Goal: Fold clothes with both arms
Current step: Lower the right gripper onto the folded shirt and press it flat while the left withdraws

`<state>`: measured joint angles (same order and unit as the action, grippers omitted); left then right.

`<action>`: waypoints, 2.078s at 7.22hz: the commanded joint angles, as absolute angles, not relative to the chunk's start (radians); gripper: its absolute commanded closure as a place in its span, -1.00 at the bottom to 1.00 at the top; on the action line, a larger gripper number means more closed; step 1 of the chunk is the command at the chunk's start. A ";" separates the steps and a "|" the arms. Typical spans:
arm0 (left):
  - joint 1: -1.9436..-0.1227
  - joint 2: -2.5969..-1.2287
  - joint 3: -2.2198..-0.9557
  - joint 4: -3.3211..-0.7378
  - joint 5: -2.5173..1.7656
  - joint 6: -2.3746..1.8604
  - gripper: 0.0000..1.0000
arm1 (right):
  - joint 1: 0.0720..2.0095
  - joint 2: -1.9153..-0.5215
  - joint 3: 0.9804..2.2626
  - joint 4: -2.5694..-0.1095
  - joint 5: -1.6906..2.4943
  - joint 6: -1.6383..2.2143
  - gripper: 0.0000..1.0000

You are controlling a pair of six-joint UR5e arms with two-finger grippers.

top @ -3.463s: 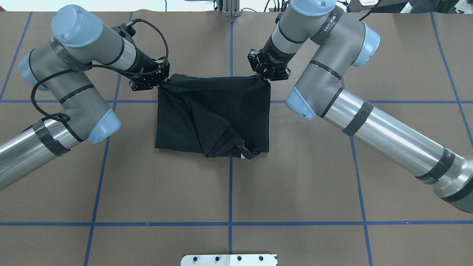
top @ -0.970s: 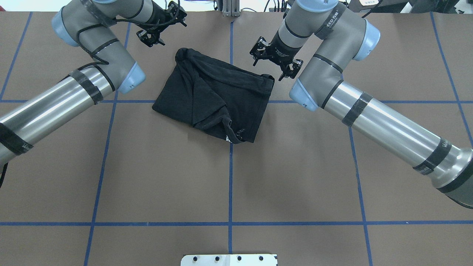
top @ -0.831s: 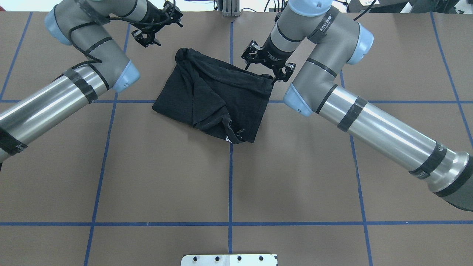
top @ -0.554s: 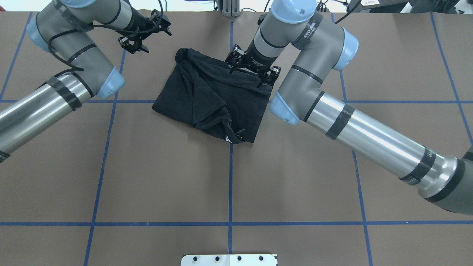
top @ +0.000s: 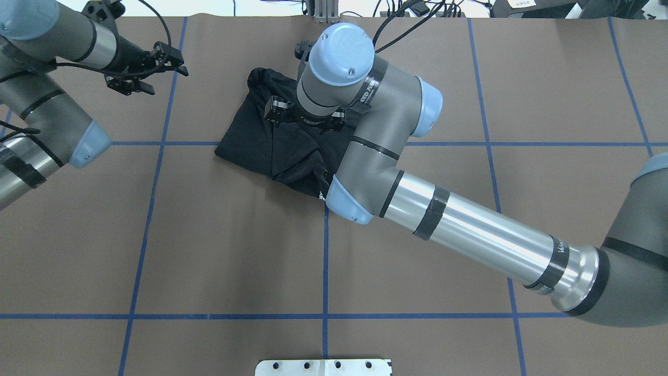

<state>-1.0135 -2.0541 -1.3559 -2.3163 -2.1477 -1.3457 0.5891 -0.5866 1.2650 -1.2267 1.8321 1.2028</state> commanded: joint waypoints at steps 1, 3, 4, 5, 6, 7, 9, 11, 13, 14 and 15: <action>-1.032 -2.005 -1.393 -2.316 -2.160 -1.321 -0.99 | 0.467 -0.508 1.273 -1.418 1.630 0.973 -1.00; -1.038 -2.005 -1.394 -2.315 -2.167 -1.321 -0.99 | 0.422 -0.483 1.258 -1.465 1.533 0.876 -0.97; -1.040 -1.996 -1.394 -2.316 -2.174 -1.321 -0.99 | 0.419 -0.480 1.243 -1.465 1.487 0.812 -0.93; -1.039 -1.993 -1.394 -2.315 -2.174 -1.321 -0.99 | 0.420 -0.480 1.221 -1.463 1.483 0.804 -0.85; -1.040 -1.990 -1.396 -2.316 -2.174 -1.321 -0.99 | 0.420 -0.477 1.188 -1.451 1.458 0.801 -0.77; -1.039 -1.987 -1.396 -2.316 -2.174 -1.321 -0.99 | 0.420 -0.466 1.168 -1.441 1.453 0.795 -0.53; -1.040 -1.982 -1.399 -2.316 -2.174 -1.321 -0.99 | 0.419 -0.434 1.122 -1.437 1.453 0.795 -0.32; -1.039 -1.982 -1.399 -2.315 -2.174 -1.321 -0.99 | 0.411 -0.420 1.079 -1.436 1.450 0.795 -0.32; -1.039 -1.982 -1.397 -2.315 -2.174 -1.321 -0.99 | 0.396 -0.420 1.055 -1.420 1.436 0.792 -0.31; -1.039 -1.982 -1.397 -2.315 -2.174 -1.321 -0.99 | 0.388 -0.422 1.054 -1.420 1.430 0.792 -0.22; -1.039 -1.982 -1.396 -2.315 -2.174 -1.321 -0.99 | 0.384 -0.420 1.052 -1.420 1.428 0.792 -0.09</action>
